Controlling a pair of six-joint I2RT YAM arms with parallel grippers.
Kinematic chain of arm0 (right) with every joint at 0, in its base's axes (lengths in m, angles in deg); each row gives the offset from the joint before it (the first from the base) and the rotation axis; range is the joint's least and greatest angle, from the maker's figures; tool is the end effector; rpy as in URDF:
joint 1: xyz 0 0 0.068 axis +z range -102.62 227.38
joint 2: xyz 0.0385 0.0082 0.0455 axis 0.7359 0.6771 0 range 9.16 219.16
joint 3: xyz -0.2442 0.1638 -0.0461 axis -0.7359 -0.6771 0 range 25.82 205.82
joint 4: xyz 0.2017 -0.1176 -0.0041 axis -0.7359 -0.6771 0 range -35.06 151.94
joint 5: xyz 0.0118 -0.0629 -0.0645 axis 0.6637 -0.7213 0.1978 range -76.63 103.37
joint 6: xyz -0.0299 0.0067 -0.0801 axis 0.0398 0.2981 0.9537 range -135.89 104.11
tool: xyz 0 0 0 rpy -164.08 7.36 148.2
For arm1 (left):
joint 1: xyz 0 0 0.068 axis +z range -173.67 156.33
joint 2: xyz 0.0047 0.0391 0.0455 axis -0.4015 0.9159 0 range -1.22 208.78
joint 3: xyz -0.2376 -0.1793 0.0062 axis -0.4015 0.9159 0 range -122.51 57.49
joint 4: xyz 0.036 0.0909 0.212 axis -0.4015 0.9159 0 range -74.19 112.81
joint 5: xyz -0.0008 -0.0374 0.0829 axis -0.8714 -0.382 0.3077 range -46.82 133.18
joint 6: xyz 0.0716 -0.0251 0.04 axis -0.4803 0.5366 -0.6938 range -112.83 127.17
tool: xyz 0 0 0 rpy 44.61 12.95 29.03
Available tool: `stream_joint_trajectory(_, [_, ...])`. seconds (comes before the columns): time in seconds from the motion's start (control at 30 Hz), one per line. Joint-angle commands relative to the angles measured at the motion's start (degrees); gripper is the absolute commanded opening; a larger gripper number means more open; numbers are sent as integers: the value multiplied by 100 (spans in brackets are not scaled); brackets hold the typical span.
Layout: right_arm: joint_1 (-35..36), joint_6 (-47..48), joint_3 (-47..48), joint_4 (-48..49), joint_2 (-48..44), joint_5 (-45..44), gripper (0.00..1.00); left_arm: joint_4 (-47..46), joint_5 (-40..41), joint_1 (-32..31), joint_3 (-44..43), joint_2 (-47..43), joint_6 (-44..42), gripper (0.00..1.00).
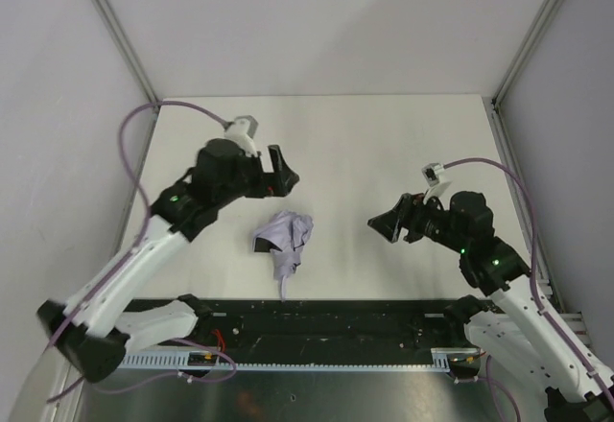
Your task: Put away the umbrella
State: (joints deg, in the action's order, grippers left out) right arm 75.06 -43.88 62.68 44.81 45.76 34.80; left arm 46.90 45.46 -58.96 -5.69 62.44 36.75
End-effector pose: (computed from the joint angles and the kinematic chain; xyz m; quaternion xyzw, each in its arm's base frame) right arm 0.1114 0.0896 0.3052 -0.1087 0.7894 0.4054 0.4479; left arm 0.1930 -0.1329 0.3529 0.0337 0.8720 -0.2471 0.4212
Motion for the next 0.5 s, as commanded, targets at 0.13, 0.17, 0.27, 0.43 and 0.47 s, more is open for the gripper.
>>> stream_joint_trajectory(0.13, [-92, 532, 2102, -2302, -170, -2459, 81, 8, -603, 32, -1242, -1385, -623, 100])
stream_joint_trajectory(0.17, [-94, 602, 2372, -2584, -179, -2802, 83, 1, -658, 31, -1351, -1485, -635, 99])
stream_joint_trajectory(0.27, [-94, 782, 3090, -3282, -262, -3625, 88, -122, -740, 32, -1525, -1817, -702, 99])
stream_joint_trajectory(0.43, [-91, 950, 4088, -3799, -723, -4192, 98, -610, -505, 31, -1468, -2339, -845, 99])
stream_joint_trajectory(0.47, [-89, 960, 4218, -3825, -834, -4244, 98, -691, -476, 31, -1429, -2419, -865, 99])
